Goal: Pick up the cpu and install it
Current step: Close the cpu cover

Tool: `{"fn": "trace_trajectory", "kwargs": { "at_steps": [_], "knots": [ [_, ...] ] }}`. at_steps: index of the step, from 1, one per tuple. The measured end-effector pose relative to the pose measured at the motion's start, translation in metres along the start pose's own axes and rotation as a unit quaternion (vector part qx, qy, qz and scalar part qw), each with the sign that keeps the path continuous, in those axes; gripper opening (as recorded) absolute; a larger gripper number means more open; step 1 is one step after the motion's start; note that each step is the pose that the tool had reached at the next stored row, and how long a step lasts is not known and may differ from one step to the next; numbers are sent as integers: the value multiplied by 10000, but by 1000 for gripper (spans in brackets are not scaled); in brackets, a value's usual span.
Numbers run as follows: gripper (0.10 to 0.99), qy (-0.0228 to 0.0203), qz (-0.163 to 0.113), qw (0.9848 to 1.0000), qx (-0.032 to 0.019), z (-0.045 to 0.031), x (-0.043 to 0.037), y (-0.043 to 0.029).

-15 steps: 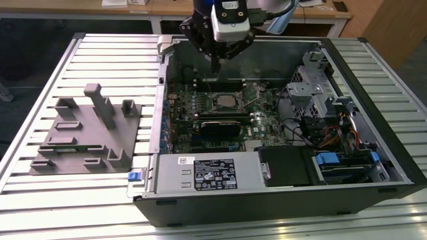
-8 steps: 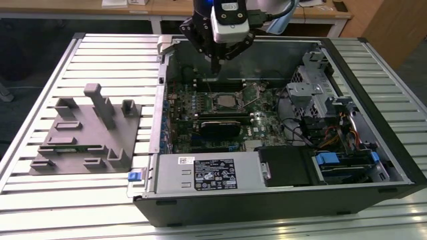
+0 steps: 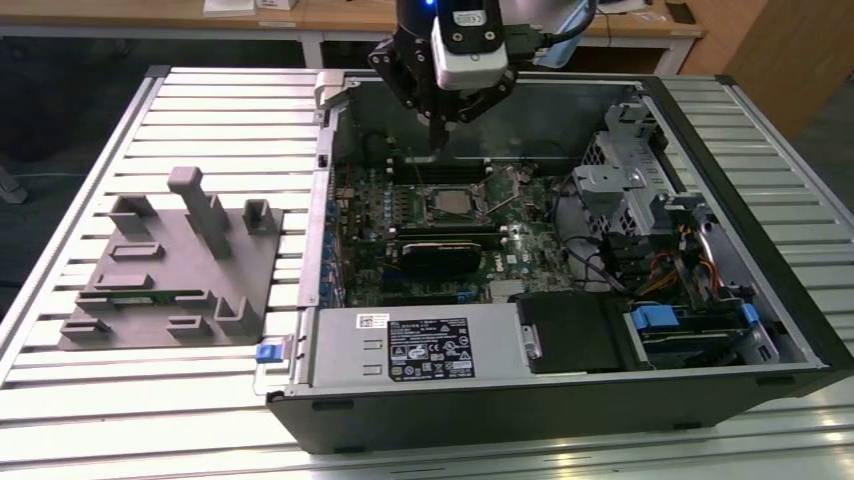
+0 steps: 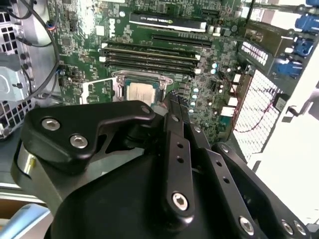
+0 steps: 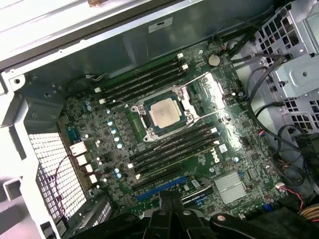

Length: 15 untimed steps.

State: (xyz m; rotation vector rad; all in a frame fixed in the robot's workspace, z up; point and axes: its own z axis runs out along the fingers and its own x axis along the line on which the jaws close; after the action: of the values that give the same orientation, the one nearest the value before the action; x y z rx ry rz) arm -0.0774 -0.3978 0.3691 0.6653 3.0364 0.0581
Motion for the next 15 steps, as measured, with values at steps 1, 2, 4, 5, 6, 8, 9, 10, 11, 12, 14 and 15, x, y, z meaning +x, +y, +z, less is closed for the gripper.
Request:
{"fn": "trace_trajectory", "kwargs": {
  "at_steps": [1,2,4,5,6,8,9,10,11,12,14,15],
  "knots": [
    [106,-3,71,10000,1,5,0,0],
    [106,-7,150,9999,3,9,0,0],
    [106,-15,334,9994,8,19,1,1],
    [106,-18,407,9992,9,23,2,1],
    [106,-21,479,9988,11,27,2,2],
    [106,-28,631,9980,15,36,3,3],
    [106,-31,706,9975,17,40,3,3],
    [106,-34,779,9969,19,45,4,3],
    [106,-37,853,9963,20,49,4,4],
    [106,-41,927,9957,22,54,4,4],
    [106,-49,1111,9938,27,64,5,5],
    [106,-52,1183,9930,28,68,6,5]
  ]
}}
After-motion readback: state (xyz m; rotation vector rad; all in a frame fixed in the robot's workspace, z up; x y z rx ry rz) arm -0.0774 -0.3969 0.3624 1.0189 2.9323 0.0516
